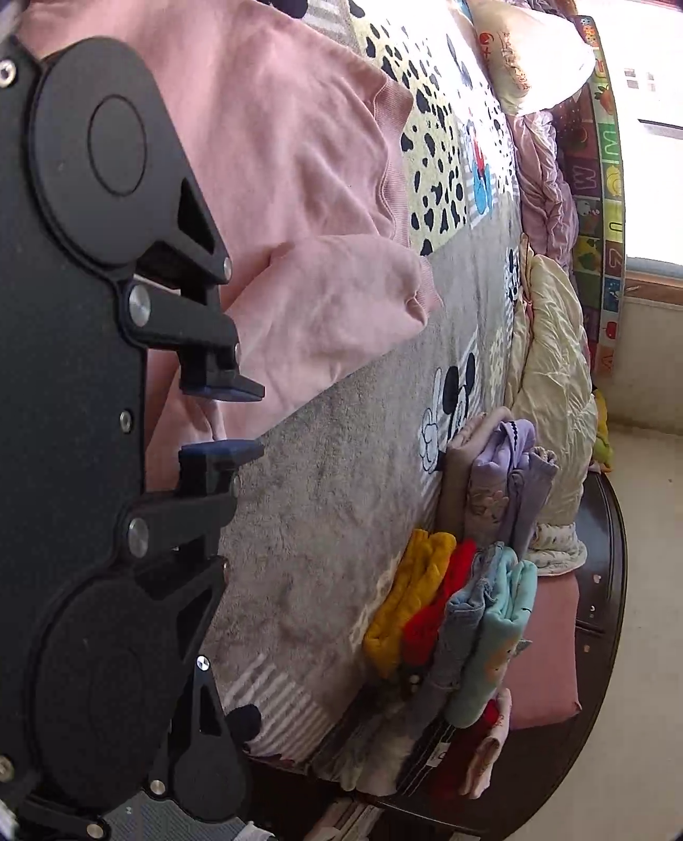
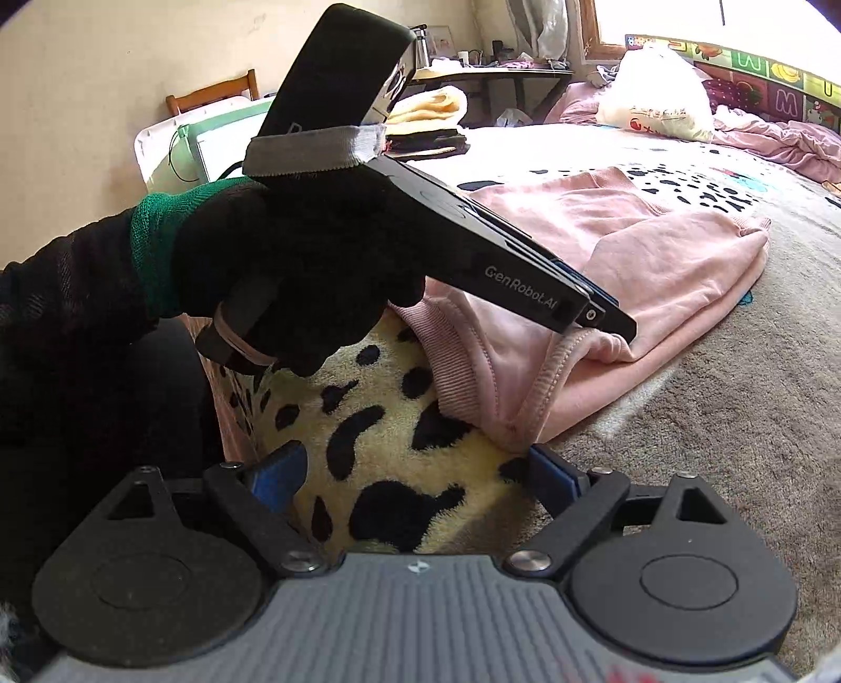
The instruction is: Fold clothes
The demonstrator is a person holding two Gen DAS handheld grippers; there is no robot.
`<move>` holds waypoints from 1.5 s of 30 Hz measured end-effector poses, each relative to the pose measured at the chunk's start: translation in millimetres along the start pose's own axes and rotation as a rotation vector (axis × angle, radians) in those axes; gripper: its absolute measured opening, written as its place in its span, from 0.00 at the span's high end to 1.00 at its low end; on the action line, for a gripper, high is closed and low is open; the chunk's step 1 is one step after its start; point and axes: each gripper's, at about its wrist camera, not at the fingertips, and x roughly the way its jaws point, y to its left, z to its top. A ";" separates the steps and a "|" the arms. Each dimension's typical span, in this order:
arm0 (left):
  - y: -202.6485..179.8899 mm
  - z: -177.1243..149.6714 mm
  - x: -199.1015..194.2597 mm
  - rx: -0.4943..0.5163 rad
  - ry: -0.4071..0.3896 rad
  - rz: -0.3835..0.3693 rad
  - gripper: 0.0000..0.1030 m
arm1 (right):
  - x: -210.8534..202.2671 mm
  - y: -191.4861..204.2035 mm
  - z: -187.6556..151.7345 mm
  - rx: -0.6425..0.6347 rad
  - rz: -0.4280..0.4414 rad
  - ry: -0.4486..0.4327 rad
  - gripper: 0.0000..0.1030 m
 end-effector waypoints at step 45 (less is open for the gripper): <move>217.9 -85.1 -140.1 -1.112 -0.333 0.392 0.72 | 82.5 70.5 55.2 -0.199 -0.302 -0.162 0.15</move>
